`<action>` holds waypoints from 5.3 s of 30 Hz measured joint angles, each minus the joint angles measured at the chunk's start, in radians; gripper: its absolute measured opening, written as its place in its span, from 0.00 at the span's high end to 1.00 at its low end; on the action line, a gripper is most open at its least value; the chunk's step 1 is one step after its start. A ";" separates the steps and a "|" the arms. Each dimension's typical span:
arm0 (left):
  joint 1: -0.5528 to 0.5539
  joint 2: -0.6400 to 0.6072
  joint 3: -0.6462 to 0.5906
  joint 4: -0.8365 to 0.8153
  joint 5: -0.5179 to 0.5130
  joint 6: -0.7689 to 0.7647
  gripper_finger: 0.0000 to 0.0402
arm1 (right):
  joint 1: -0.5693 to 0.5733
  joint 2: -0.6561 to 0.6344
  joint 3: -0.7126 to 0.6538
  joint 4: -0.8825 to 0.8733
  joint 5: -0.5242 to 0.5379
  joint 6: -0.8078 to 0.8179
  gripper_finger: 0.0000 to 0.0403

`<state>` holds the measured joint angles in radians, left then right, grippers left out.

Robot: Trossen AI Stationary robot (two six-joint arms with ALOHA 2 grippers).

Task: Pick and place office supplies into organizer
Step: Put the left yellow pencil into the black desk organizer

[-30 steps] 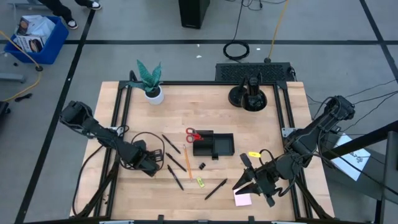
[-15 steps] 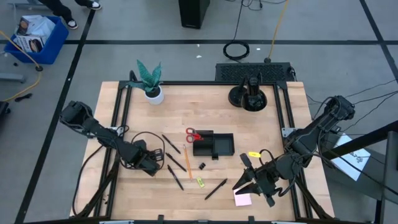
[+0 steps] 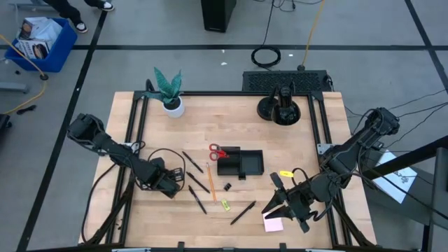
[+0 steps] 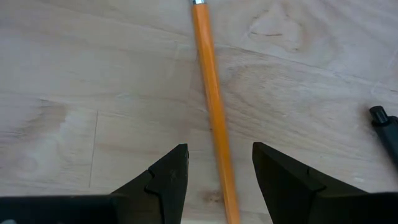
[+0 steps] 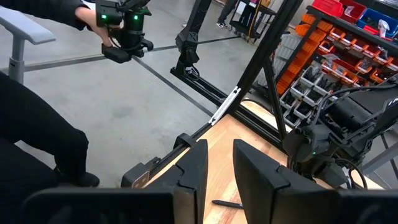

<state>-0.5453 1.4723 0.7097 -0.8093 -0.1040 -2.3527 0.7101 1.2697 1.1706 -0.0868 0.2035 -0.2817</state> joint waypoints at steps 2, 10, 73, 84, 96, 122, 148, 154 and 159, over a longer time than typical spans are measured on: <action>0.000 0.000 0.000 0.000 0.000 0.000 0.54 | 0.000 0.000 0.000 0.000 0.000 0.000 0.83; 0.000 0.000 0.000 0.000 0.004 -0.002 0.54 | 0.000 0.000 0.000 0.000 0.000 0.000 0.83; 0.008 0.042 0.001 0.053 -0.009 0.045 0.88 | 0.000 0.000 0.000 0.001 0.000 0.000 0.83; 0.008 0.041 0.001 0.053 -0.011 0.046 0.92 | 0.000 0.000 0.000 0.000 0.000 0.000 0.83; 0.007 0.041 0.001 0.053 -0.016 0.067 0.92 | 0.000 0.000 0.000 0.000 0.000 0.000 0.83; -0.007 0.034 -0.001 0.053 -0.051 0.080 0.92 | 0.000 0.000 0.000 0.000 0.000 0.000 0.83; -0.049 -0.050 0.001 0.057 -0.178 0.071 0.92 | 0.000 0.000 0.000 0.000 0.000 0.000 0.83; -0.076 -0.061 0.002 0.079 -0.254 0.074 0.92 | 0.000 0.000 0.000 0.001 0.000 0.000 0.83; -0.099 -0.061 0.002 0.127 -0.338 0.104 0.92 | 0.000 0.000 0.000 0.001 0.000 0.000 0.83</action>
<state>-0.6439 1.4109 0.7116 -0.6821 -0.4418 -2.2489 0.7097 1.2701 1.1706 -0.0860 0.2039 -0.2817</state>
